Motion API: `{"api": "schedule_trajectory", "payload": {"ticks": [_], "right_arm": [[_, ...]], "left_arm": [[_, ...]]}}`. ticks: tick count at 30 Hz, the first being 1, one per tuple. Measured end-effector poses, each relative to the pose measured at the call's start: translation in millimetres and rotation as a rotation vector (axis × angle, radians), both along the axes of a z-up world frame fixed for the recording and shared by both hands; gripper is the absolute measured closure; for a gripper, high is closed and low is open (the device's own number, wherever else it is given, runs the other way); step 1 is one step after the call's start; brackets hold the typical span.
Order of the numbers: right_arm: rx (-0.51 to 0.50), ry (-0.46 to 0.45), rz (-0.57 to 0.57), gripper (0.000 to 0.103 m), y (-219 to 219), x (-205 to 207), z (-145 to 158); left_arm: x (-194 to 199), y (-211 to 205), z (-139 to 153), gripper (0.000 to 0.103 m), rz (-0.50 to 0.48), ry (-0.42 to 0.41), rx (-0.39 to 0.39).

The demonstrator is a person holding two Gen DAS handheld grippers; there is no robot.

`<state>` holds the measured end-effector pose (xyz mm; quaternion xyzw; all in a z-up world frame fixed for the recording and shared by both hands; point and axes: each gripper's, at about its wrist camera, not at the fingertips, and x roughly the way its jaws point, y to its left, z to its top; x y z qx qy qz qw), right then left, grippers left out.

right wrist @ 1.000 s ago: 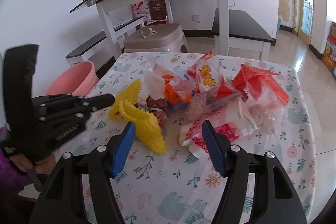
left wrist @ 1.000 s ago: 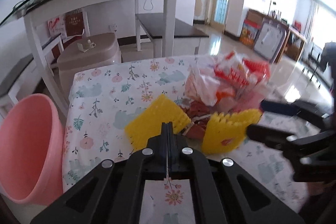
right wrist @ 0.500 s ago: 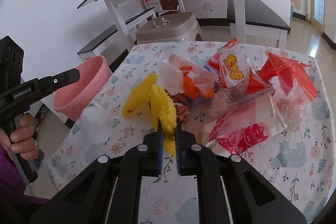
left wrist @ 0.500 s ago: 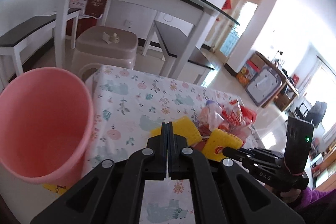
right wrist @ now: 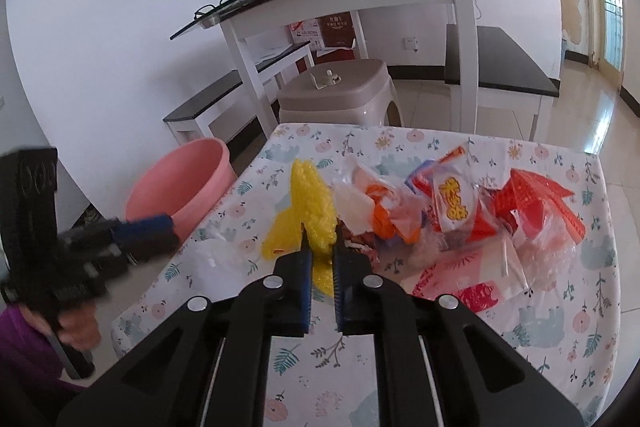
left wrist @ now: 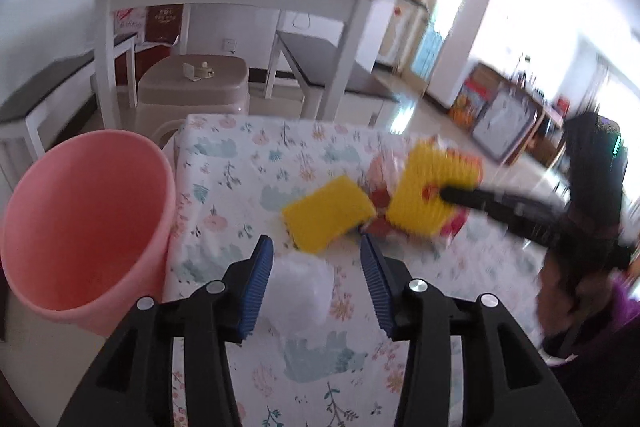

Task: Collect trash
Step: 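Grasp a white plastic bag with the left tool while the right tool grasps a yellow foam net, then carry both held items over the pink bin and open both tools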

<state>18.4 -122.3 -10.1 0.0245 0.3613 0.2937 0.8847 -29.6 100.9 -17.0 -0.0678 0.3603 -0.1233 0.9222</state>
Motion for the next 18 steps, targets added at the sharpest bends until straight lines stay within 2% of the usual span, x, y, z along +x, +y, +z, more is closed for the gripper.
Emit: {"api": "schedule_trajectory", "payload": {"ticks": [3, 6, 7, 10, 14, 18], "right_arm": [[-0.010, -0.007, 0.009, 0.094, 4, 0, 2], [-0.022, -0.013, 0.015, 0.094, 8, -2, 4], [-0.025, -0.014, 0.017, 0.094, 8, -2, 4], [-0.033, -0.018, 0.026, 0.094, 13, -2, 5], [-0.025, -0.017, 0.056, 0.094, 24, 1, 10], [0.002, -0.026, 0.117, 0.094, 47, 9, 22]], "left_arm": [[6, -14, -18, 0.058, 0.010, 0.041, 0.099], [9, -16, -32, 0.059, 0.033, 0.063, 0.144], [10, -15, -35, 0.071, 0.039, 0.068, 0.151], [9, -9, -38, 0.089, 0.044, 0.072, 0.134], [2, 3, -23, 0.093, 0.070, 0.032, 0.085], [-7, 30, 2, 0.094, 0.158, -0.046, 0.061]]}}
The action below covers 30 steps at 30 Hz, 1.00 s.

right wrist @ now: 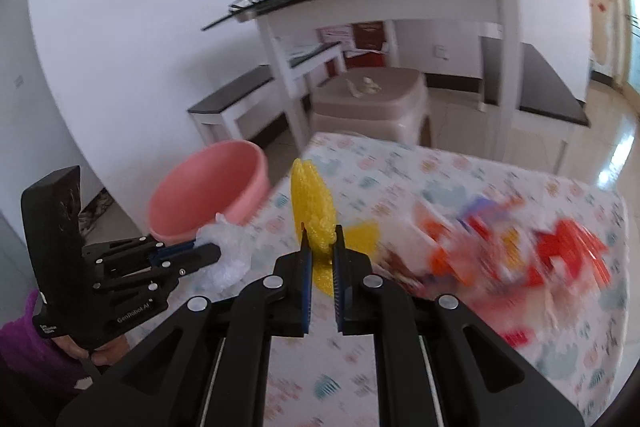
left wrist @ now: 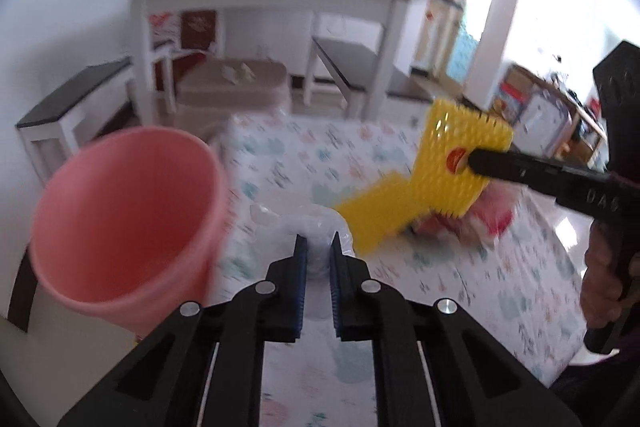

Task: Collect trash
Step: 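Carry both held items over the pink bin and open both tools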

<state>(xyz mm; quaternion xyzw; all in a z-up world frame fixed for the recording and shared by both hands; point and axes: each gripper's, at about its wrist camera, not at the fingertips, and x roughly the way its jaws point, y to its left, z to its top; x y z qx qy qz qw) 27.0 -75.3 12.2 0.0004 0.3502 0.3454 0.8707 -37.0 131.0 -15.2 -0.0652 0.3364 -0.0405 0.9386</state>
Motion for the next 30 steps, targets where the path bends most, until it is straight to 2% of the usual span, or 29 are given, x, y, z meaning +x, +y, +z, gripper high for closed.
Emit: {"api": "schedule_trajectory", "payload": {"ticks": [4, 11, 18, 20, 22, 25, 27, 30], "right_arm": [[0.060, 0.002, 0.098, 0.094, 43, 13, 15], [0.115, 0.036, 0.235, 0.094, 124, 31, 18], [0.085, 0.108, 0.277, 0.094, 182, 42, -7], [0.070, 0.132, 0.266, 0.094, 191, 45, -18], [0.050, 0.162, 0.266, 0.093, 198, 47, -26], [0.033, 0.183, 0.262, 0.083, 200, 48, -33], [0.034, 0.189, 0.261, 0.072, 200, 48, -33], [0.041, 0.184, 0.262, 0.068, 198, 47, -30]], "left_arm": [[-7, 36, 15, 0.094, 0.124, -0.050, 0.000], [-13, 91, 13, 0.094, 0.302, -0.042, -0.024], [-9, 126, -9, 0.092, 0.408, 0.010, -0.065], [-9, 130, -12, 0.089, 0.425, 0.018, -0.070], [-10, 134, -14, 0.081, 0.436, 0.026, -0.077], [-13, 138, -14, 0.070, 0.449, 0.021, -0.089], [-14, 139, -12, 0.070, 0.452, 0.014, -0.096], [-15, 140, -10, 0.070, 0.452, 0.006, -0.110]]}}
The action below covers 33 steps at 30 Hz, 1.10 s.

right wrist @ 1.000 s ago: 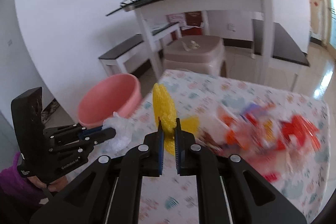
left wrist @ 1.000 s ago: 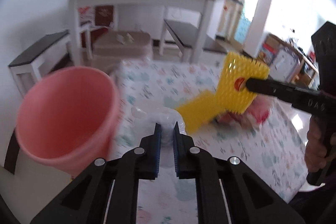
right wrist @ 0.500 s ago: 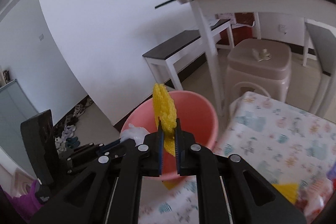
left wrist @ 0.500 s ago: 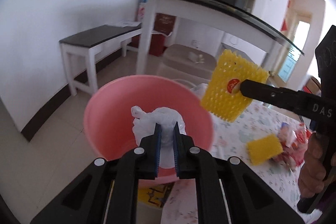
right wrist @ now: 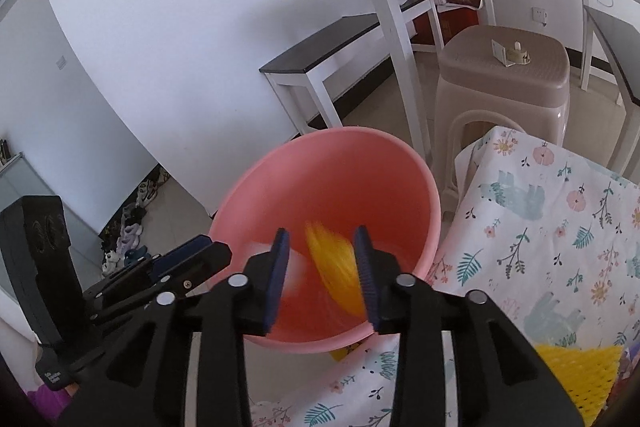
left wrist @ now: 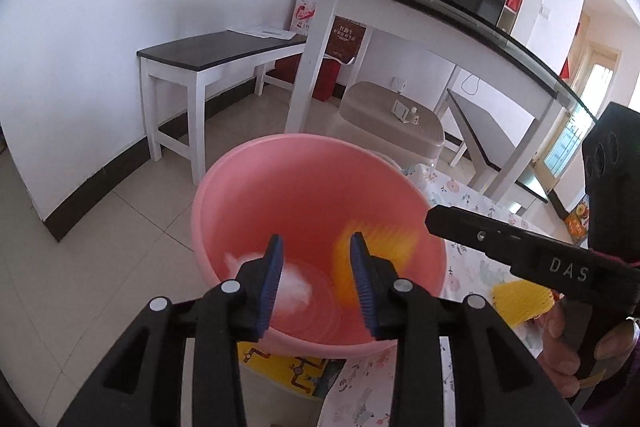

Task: Collect trash
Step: 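Carry both held items over the pink bin and open both tools, then return the left tool to the table and grasp the other yellow foam net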

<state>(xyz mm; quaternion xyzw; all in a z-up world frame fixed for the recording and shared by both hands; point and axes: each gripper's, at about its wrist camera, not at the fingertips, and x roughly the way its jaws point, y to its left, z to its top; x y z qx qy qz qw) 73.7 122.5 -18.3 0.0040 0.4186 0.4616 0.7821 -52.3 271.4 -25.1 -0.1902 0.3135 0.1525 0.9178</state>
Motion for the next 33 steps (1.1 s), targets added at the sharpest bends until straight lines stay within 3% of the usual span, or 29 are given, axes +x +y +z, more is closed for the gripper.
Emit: {"api": "schedule_trajectory", "payload": {"ticks": [12, 26, 32, 33], "right_arm": [[-0.021, -0.056, -0.064, 0.068, -45, -15, 3], [-0.058, -0.154, -0.243, 0.068, -152, -47, 12], [-0.070, -0.164, -0.345, 0.067, -203, -54, 12], [-0.069, -0.159, -0.359, 0.062, -211, -54, 11]], "left_arm": [[2, -42, 16, 0.070, -0.113, -0.039, 0.037], [19, -116, 23, 0.070, -0.313, -0.056, 0.066], [31, -153, 14, 0.069, -0.429, -0.020, 0.092], [34, -160, 10, 0.069, -0.451, -0.005, 0.094]]}}
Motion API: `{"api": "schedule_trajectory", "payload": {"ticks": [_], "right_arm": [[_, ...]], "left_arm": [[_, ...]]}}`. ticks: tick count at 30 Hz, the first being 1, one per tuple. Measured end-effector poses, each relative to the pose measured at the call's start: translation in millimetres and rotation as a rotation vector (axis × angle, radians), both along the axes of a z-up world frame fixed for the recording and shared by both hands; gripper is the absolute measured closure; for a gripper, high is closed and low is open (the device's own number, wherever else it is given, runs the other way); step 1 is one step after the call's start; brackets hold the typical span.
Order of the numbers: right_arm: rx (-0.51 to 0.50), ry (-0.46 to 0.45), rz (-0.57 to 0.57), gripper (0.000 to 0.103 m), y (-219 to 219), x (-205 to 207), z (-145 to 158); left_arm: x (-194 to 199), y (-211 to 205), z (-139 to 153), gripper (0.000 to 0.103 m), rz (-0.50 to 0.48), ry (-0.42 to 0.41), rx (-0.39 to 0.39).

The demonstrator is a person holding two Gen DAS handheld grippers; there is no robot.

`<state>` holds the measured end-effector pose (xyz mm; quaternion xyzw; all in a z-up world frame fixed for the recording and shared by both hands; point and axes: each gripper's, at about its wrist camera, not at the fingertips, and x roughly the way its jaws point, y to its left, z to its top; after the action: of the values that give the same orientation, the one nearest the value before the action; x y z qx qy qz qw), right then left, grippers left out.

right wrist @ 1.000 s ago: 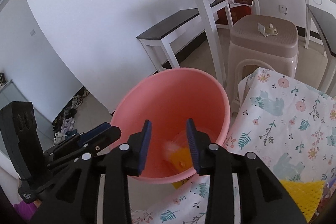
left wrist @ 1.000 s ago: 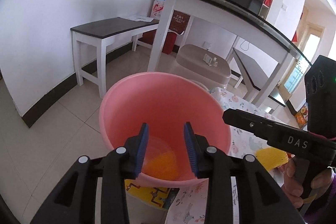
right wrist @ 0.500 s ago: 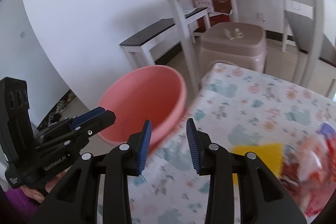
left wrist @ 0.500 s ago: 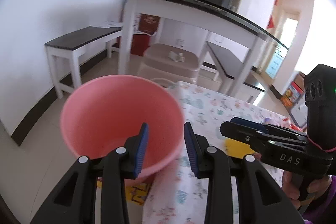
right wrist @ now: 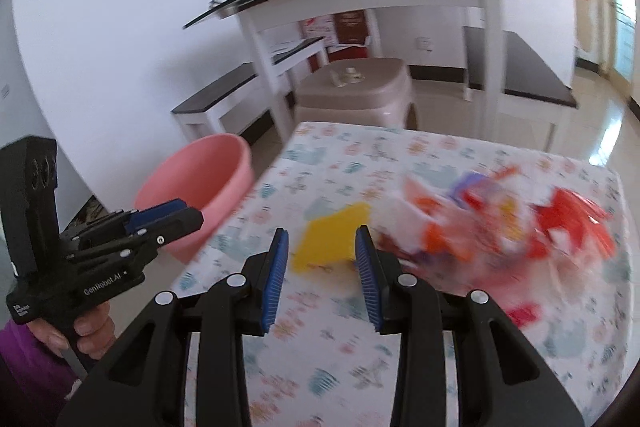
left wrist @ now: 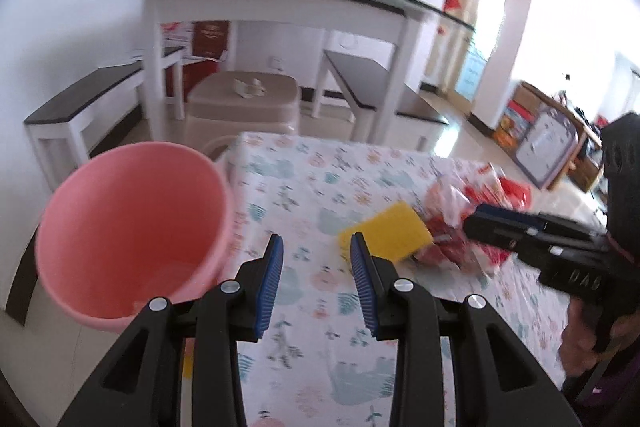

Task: Collect trash
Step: 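Return the left tool to the table and grasp the other yellow foam net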

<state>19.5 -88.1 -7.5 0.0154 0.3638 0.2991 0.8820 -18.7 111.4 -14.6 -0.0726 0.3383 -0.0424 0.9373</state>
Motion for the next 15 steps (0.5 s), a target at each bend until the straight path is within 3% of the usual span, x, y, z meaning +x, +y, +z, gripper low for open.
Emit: {"api": "schedule_trajectory", "payload": {"ticks": [2, 9, 15], "right_arm": [[0.011, 0.007, -0.032, 0.055, -16, -2, -2], [-0.008, -0.011, -0.105, 0.055, -54, -11, -7], [0.000, -0.006, -0.154, 0.055, -78, -13, -10]], "left_arm": [[5, -10, -5, 0.069, -0.028, 0.020, 0.006], [23, -53, -18, 0.069, -0.160, 0.056, 0.050], [39, -92, -35, 0.069, -0.246, 0.069, 0.238]]}}
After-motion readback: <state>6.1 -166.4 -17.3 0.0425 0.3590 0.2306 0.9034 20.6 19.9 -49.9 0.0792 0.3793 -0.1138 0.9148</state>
